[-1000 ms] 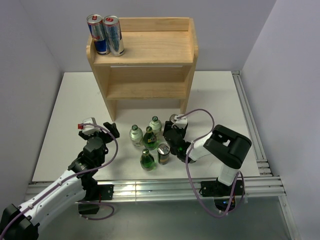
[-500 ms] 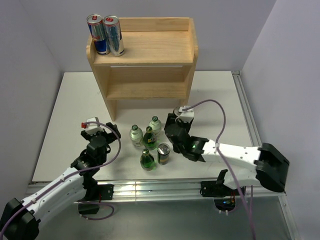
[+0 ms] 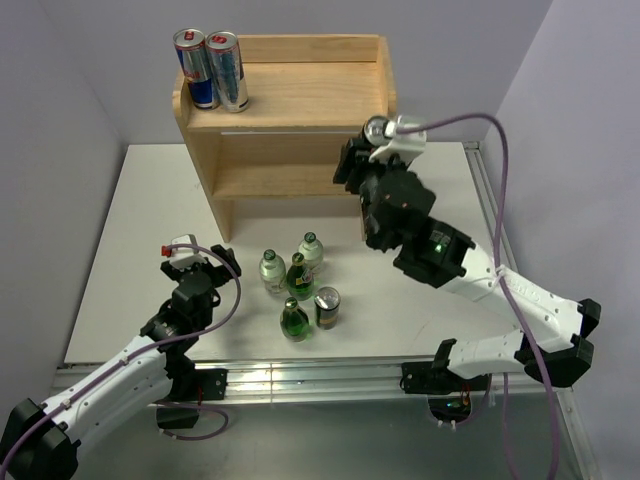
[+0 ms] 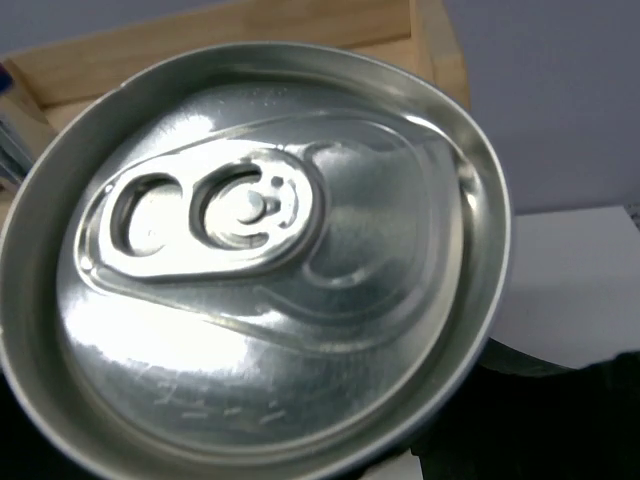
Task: Place and organize the beverage onto the shelf
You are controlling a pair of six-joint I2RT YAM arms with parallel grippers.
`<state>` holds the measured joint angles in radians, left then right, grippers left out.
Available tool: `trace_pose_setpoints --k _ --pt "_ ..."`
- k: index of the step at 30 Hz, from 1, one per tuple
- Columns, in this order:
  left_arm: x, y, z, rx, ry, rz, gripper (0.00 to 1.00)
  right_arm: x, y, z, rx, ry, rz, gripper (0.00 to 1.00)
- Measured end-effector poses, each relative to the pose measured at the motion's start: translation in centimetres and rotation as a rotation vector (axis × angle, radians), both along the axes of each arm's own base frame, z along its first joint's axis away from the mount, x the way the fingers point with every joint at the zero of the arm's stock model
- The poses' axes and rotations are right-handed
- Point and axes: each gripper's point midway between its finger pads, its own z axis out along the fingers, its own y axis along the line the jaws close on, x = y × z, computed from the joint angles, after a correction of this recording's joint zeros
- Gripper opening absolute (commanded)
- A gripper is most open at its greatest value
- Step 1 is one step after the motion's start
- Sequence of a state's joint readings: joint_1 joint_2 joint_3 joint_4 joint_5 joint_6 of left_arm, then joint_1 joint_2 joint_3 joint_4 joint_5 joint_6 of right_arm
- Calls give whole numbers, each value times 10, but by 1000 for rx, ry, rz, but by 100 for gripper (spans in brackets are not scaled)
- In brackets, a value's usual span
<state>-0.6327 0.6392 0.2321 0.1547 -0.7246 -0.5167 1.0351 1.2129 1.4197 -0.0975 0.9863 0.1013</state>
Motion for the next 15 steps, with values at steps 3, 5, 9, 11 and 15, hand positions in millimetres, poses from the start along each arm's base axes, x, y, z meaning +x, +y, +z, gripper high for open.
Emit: trace_pose_setpoints --k 3,5,9,11,15 --pt "0 0 0 0 1 0 99 1 -2 46 3 -60 5 0" --pt "0 0 0 0 1 0 99 2 -6 69 -8 -89 -2 0" --pt "0 0 0 0 0 0 99 13 -11 98 -33 -124 -34 0" --pt "0 0 0 0 1 0 99 22 -10 105 -55 -129 -49 0" --pt "0 0 0 1 1 0 99 50 -2 110 -104 -121 -66 0"
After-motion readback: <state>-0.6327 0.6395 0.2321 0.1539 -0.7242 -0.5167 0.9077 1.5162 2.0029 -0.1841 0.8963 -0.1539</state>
